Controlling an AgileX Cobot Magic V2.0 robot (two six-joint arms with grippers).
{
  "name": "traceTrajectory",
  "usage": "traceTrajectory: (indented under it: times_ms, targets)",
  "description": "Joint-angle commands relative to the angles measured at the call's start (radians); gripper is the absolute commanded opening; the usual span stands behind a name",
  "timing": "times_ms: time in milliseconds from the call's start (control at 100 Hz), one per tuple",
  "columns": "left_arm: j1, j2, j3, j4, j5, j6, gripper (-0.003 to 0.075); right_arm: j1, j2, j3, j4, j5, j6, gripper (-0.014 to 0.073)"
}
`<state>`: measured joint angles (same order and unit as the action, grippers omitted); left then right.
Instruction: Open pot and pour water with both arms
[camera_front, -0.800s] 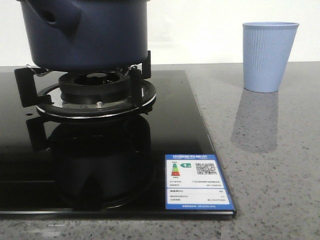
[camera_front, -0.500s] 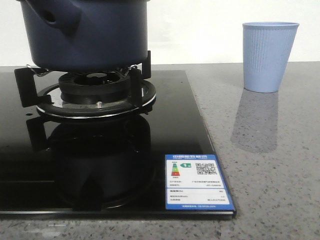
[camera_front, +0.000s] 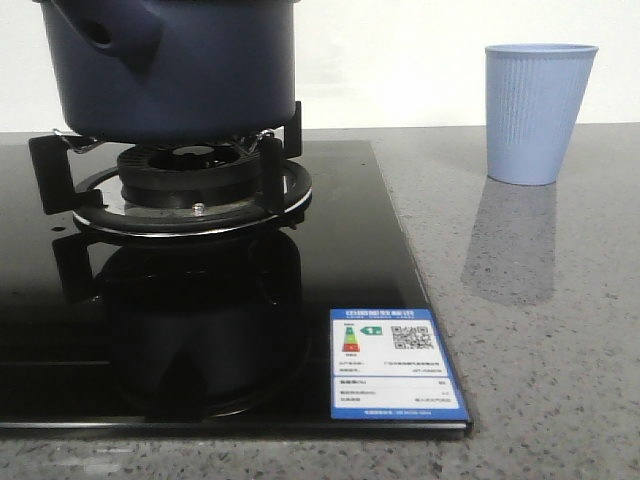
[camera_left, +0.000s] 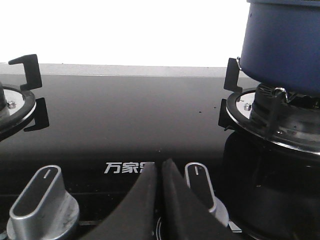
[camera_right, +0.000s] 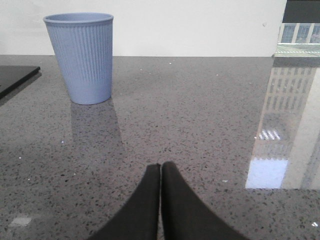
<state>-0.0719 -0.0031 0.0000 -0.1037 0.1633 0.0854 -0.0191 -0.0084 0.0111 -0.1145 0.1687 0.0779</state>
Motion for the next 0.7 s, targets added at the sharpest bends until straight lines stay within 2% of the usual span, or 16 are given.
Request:
traceTrajectory:
  times_ms: [0, 320, 440, 690]
  targets:
    - [0.001, -0.027, 0.034, -0.005, -0.075, -0.010, -0.0019, -0.006, -0.020, 0.026, -0.013, -0.074, -0.002, -0.0056]
    - [0.001, -0.027, 0.034, -0.007, -0.095, -0.010, -0.0019, -0.006, -0.020, 0.026, -0.013, -0.074, -0.002, -0.0056]
    - [0.001, -0.027, 0.034, -0.020, -0.099, -0.010, -0.0019, -0.006, -0.020, 0.026, 0.034, -0.074, -0.002, -0.0056]
    - [0.001, -0.027, 0.034, -0.192, -0.106, -0.010, -0.0019, -0.006, -0.020, 0.026, 0.163, -0.110, -0.002, -0.0056]
